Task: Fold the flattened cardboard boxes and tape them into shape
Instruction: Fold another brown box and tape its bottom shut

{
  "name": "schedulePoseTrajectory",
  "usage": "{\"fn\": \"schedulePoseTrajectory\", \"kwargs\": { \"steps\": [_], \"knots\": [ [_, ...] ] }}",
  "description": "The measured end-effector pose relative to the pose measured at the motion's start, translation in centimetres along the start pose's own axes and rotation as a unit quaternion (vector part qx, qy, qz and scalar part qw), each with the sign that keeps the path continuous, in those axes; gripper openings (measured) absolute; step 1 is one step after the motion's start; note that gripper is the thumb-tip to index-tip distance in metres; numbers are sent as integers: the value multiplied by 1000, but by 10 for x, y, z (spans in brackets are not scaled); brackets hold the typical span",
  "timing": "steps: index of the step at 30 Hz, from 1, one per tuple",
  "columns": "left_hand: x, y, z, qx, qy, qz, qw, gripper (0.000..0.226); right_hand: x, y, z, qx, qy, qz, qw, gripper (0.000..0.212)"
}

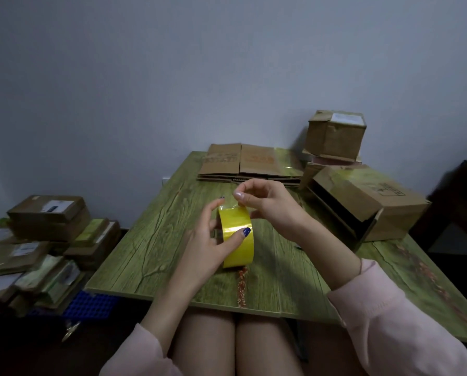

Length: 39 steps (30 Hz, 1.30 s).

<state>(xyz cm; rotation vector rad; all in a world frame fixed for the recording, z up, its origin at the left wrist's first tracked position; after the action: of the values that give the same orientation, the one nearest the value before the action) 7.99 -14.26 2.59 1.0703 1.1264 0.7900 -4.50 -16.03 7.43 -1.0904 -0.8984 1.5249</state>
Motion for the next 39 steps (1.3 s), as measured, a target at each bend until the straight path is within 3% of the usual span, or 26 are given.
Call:
{"fn": "schedulePoseTrajectory", "kwargs": {
  "steps": [3,6,10,13,17,21,27,32,39],
  "knots": [
    [-1,-2,3,-45,10,10,999,81,1,-1,0,1,1,5,1000,10],
    [0,7,16,-170,64,7,983,108,4,-2,-1,6,-1,8,1000,11],
    [8,38,31,-154,116,-107,975,71,7,-5,1,8,-1,8,1000,11],
    [-2,37,36,-144,110,-101,978,47,10,-6,0,-15,-8,1,1000,9],
    [-15,28,38,-61,101,-77,990,40,11,-5,-3,-42,4,-11,999,8],
    [-22,33,35,-31,110,-85,990,37,10,-2,-2,-69,-10,-28,997,38],
    [-24,42,32,-16,101,-95,990,35,7,0,3,-70,22,-64,995,33],
    [-21,53,26,-105,62,-154,981,26,8,8,4,-98,53,-111,988,30],
    [-18,65,23,-277,89,-260,921,14,4,11,14,-33,93,-135,986,17]
  ]
}}
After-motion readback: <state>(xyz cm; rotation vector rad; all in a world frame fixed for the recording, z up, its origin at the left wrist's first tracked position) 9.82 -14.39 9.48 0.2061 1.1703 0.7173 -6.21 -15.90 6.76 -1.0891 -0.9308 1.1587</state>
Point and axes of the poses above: each hand's wrist, its own x-axis away from the middle knuckle, its own z-axis out of the back of the hand, y = z × x, the point moved 8 cm from there along -x, towards the middle knuckle, and after that the axes turned 8 degrees about x, right-handed, at the moved point
